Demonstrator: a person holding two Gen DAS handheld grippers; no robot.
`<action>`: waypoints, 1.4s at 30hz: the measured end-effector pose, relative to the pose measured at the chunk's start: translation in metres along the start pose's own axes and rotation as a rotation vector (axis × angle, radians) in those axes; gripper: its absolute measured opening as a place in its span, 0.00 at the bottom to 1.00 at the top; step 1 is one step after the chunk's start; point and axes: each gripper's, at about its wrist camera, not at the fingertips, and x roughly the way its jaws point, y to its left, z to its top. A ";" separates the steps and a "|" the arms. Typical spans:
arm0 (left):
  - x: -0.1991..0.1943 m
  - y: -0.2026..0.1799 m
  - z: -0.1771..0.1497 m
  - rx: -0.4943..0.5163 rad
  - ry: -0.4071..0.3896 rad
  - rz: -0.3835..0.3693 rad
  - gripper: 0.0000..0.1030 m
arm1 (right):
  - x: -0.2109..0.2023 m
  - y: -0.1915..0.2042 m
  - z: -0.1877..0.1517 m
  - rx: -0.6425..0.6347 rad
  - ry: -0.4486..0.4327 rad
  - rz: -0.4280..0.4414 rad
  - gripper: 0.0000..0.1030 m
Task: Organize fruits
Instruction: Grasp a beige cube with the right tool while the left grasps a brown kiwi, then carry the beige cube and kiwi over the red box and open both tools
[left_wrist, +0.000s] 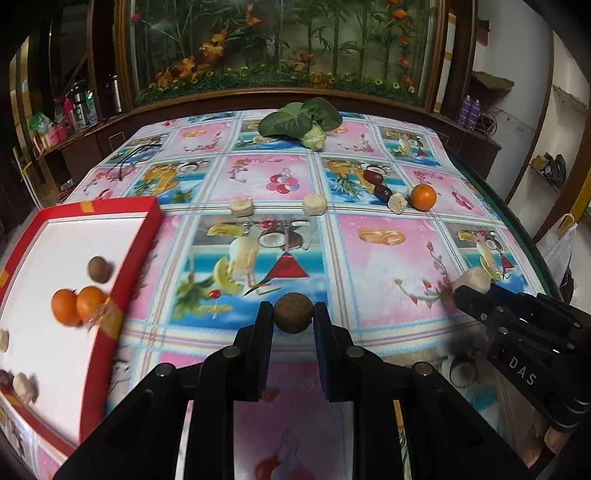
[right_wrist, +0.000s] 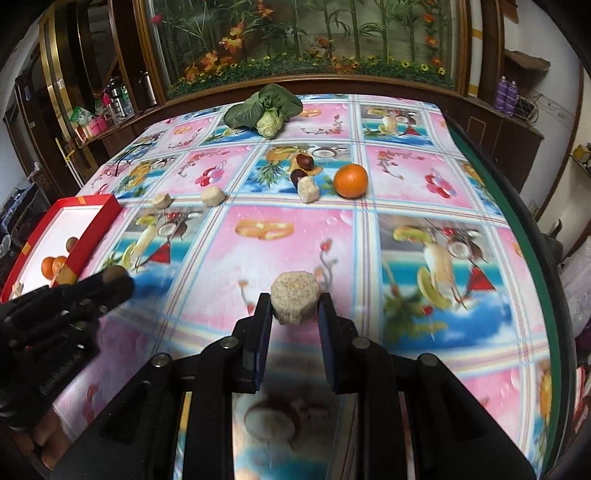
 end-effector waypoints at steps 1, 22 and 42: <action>-0.004 0.004 -0.002 -0.006 -0.005 0.003 0.20 | -0.002 0.000 -0.002 0.002 0.001 -0.005 0.26; -0.066 0.131 -0.025 -0.218 -0.102 0.203 0.20 | -0.034 0.092 -0.005 -0.115 -0.059 0.100 0.26; -0.083 0.205 -0.030 -0.347 -0.126 0.308 0.19 | -0.033 0.182 0.006 -0.243 -0.078 0.242 0.26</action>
